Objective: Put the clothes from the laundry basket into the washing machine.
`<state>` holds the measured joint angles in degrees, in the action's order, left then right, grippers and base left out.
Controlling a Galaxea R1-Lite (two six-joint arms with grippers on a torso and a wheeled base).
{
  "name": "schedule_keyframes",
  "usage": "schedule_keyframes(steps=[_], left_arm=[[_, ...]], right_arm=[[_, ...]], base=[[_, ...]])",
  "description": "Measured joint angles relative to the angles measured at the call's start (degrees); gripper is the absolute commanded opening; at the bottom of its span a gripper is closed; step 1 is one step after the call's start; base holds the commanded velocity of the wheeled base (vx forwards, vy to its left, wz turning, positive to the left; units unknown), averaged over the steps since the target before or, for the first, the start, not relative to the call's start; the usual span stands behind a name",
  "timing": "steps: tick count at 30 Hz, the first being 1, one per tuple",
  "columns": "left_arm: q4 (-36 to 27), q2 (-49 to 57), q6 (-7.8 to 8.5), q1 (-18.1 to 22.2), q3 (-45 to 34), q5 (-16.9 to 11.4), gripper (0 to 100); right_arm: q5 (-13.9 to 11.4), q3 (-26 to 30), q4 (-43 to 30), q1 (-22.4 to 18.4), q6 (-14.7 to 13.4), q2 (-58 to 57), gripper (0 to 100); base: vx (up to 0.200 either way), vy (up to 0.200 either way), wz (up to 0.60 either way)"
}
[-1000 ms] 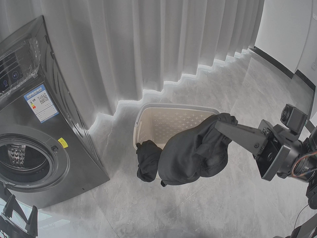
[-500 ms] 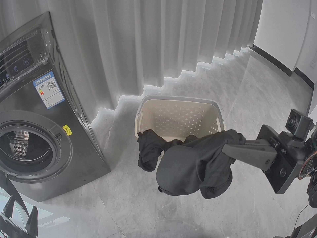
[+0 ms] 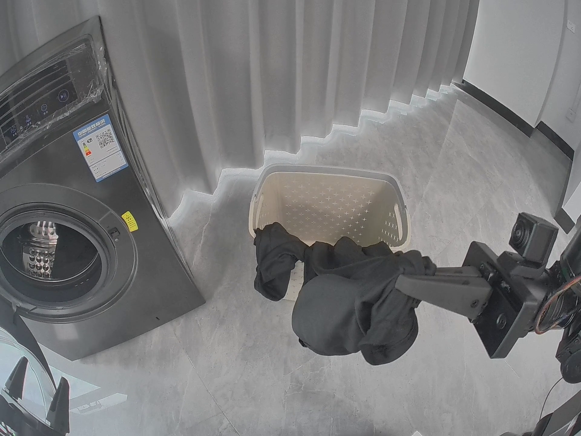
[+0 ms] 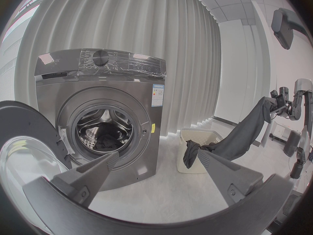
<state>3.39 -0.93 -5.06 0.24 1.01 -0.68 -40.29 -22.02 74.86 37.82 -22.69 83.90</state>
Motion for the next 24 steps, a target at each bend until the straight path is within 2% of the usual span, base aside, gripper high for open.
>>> schedule_keyframes(steps=[7, 13, 19, 24], left_arm=[[0.02, 0.00, 0.16, 0.00, 0.00, 0.00, 100], [0.02, 0.00, 0.16, 0.00, 0.00, -0.02, 100], [0.00, 0.00, 0.17, 0.00, 0.00, 0.00, 100], [0.00, 0.00, 0.13, 0.00, 0.00, 0.00, 100]], right_arm=[[0.69, -0.02, 0.73, 0.05, 0.06, 1.60, 0], [1.32, -0.50, 0.71, 0.57, 0.16, 2.24, 0], [0.90, 1.44, 1.74, 4.77, 0.24, 2.29, 0], [0.09, 4.49, 10.58, 11.76, 0.06, 2.18, 0]], base=[[0.000, 0.000, 0.51], [0.000, 0.000, 0.00], [0.000, 0.000, 0.00], [0.000, 0.000, 0.00]])
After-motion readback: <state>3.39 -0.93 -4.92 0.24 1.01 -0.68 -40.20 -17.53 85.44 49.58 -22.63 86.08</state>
